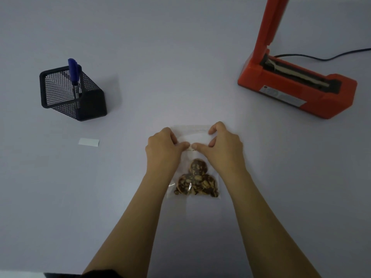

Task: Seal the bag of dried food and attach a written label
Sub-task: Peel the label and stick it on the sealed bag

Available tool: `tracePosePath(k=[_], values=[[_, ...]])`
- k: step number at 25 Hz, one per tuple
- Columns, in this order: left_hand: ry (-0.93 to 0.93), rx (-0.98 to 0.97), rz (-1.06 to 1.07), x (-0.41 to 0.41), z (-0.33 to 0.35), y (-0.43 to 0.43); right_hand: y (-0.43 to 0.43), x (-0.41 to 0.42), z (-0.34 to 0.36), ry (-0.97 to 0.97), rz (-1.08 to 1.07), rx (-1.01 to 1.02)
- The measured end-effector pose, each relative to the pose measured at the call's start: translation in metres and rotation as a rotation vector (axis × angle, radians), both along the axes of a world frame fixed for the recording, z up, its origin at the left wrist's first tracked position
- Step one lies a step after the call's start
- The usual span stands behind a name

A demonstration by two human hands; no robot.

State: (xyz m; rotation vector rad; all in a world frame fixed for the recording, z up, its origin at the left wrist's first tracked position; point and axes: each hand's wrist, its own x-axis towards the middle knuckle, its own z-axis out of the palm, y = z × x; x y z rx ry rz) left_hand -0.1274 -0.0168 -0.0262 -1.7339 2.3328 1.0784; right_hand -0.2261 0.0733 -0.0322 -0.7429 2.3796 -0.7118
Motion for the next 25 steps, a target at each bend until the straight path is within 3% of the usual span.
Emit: tracePosePath(k=[4, 6, 8, 10, 12, 17, 25], values=[[0.058, 0.064, 0.044, 0.006, -0.001, -0.007, 0.003, -0.009, 0.000, -0.148, -0.043, 0.007], [0.126, 0.045, -0.017, 0.015, 0.000, -0.006, 0.011, -0.012, 0.002, -0.193, 0.043, -0.030], [0.210, -0.097, -0.139, 0.031, -0.001, 0.001, 0.025, -0.007, 0.003, -0.103, 0.191, -0.107], [0.088, -0.340, -0.338, 0.049, -0.006, 0.012, 0.041, 0.003, -0.002, 0.177, 0.330, -0.085], [-0.106, -0.400, -0.482, 0.057, -0.009, 0.021, 0.054, 0.012, -0.006, 0.347, 0.429, 0.045], [-0.194, -0.346, -0.579, 0.054, -0.019, 0.025, 0.058, 0.024, -0.015, 0.388, 0.440, 0.166], [-0.198, -0.320, -0.508, 0.045, -0.010, 0.026, 0.036, 0.024, -0.005, 0.374, 0.392, 0.109]])
